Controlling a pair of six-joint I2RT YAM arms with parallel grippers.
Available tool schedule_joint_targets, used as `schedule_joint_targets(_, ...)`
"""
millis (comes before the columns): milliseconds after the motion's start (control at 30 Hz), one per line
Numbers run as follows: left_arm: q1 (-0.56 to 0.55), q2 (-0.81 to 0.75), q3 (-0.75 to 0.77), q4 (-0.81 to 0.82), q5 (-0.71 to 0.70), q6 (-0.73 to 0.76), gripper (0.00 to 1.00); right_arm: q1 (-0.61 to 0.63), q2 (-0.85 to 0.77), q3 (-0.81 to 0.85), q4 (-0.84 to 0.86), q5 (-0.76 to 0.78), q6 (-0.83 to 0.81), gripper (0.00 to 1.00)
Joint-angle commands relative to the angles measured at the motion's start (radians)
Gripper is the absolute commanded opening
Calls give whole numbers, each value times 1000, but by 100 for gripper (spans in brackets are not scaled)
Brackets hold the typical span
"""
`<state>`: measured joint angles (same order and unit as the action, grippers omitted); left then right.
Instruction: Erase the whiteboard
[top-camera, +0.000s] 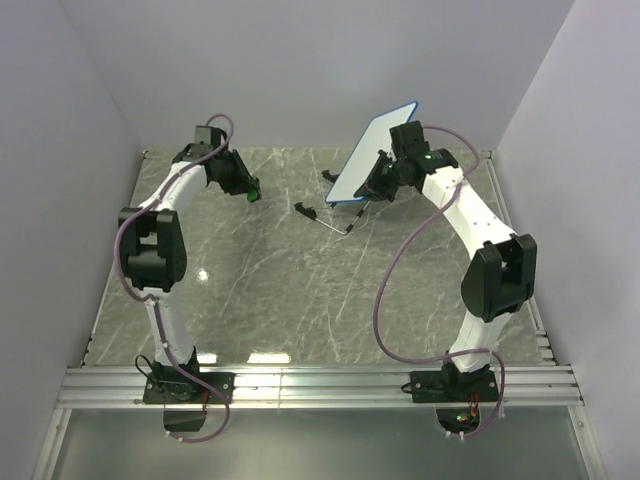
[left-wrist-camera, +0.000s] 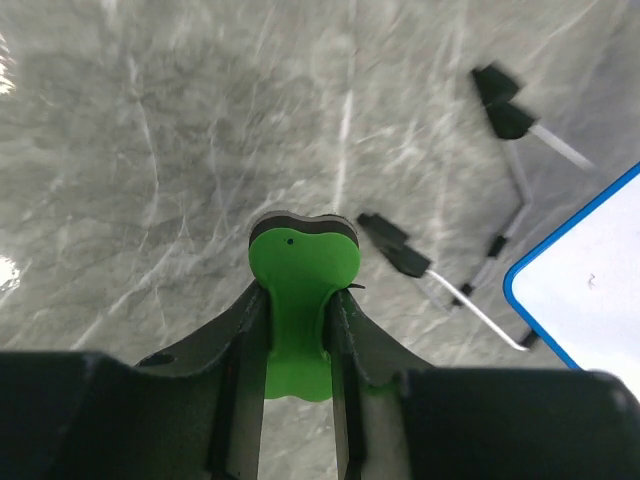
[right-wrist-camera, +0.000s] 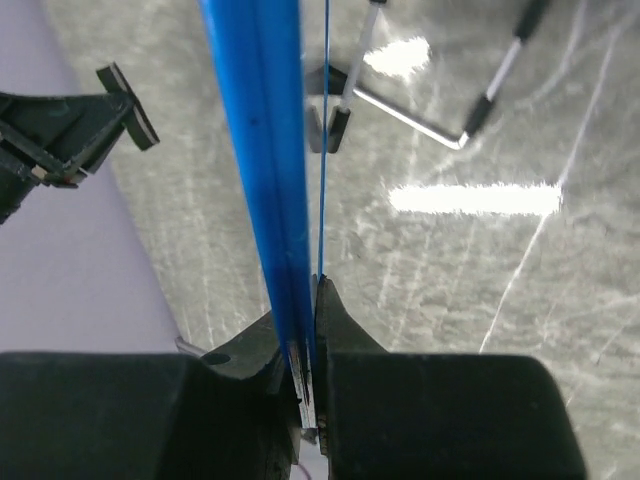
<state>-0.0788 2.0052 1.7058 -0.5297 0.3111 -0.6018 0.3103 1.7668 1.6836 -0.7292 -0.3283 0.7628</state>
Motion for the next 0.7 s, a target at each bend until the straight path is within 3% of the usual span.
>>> schedule_joint_targets(0,-15,50,35,-13,-12,42,0,38,8,62,10,31,30,0)
schedule_joint_targets(267,-15,0,-47,27,6,43,0,76,20,-44,100,-28,119,0)
schedule_joint_targets(667,-15,-37,-98,30,-1,68,0,82,46,13,134,-83,245,0)
